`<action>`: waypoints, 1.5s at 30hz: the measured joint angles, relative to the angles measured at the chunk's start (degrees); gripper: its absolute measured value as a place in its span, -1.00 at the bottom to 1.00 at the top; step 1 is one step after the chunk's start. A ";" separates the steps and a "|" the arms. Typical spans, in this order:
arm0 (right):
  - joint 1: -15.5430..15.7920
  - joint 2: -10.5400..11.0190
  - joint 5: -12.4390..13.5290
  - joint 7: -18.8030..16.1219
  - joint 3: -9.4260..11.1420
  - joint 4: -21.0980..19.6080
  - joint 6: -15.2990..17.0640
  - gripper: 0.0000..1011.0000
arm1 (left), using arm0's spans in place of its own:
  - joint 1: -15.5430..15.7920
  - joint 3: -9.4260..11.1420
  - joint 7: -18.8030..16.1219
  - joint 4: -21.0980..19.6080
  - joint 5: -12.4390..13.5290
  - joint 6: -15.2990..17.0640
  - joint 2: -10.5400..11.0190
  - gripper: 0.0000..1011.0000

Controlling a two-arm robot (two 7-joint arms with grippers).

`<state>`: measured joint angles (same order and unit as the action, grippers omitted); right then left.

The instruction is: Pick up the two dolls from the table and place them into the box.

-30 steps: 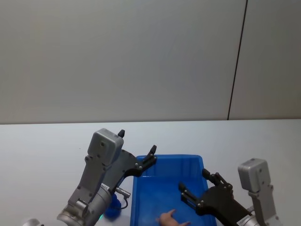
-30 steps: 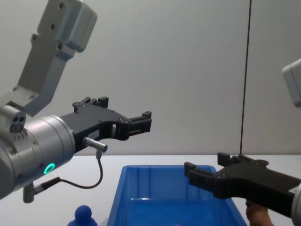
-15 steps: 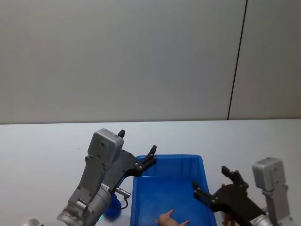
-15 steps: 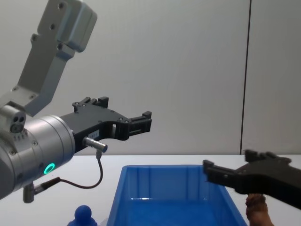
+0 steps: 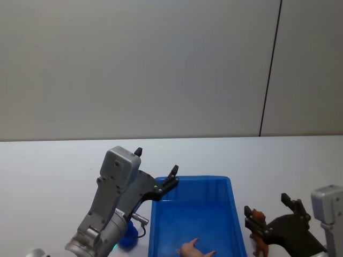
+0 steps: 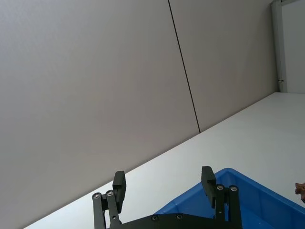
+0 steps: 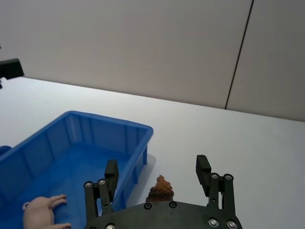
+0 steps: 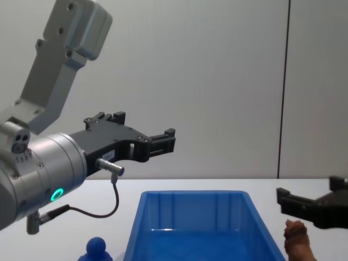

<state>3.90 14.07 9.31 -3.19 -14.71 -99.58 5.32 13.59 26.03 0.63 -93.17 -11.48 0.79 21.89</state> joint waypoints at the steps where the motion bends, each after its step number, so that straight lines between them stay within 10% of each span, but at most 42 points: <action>1: 0.40 0.15 -0.02 0.62 0.09 -0.29 0.31 0.98 | 0.00 0.00 0.00 0.00 0.00 0.00 0.00 0.98; 28: 2.47 -1.43 -0.52 4.69 -0.54 2.74 4.94 0.97 | 0.00 0.00 0.00 0.00 0.00 0.00 0.00 0.98; 45: 1.81 -3.00 0.07 4.84 -0.80 5.78 5.69 0.11 | 0.00 0.00 0.00 0.00 0.00 0.00 0.00 0.98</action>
<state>5.72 11.07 9.38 1.65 -15.51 -93.80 11.01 13.58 26.03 0.63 -93.18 -11.48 0.79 21.89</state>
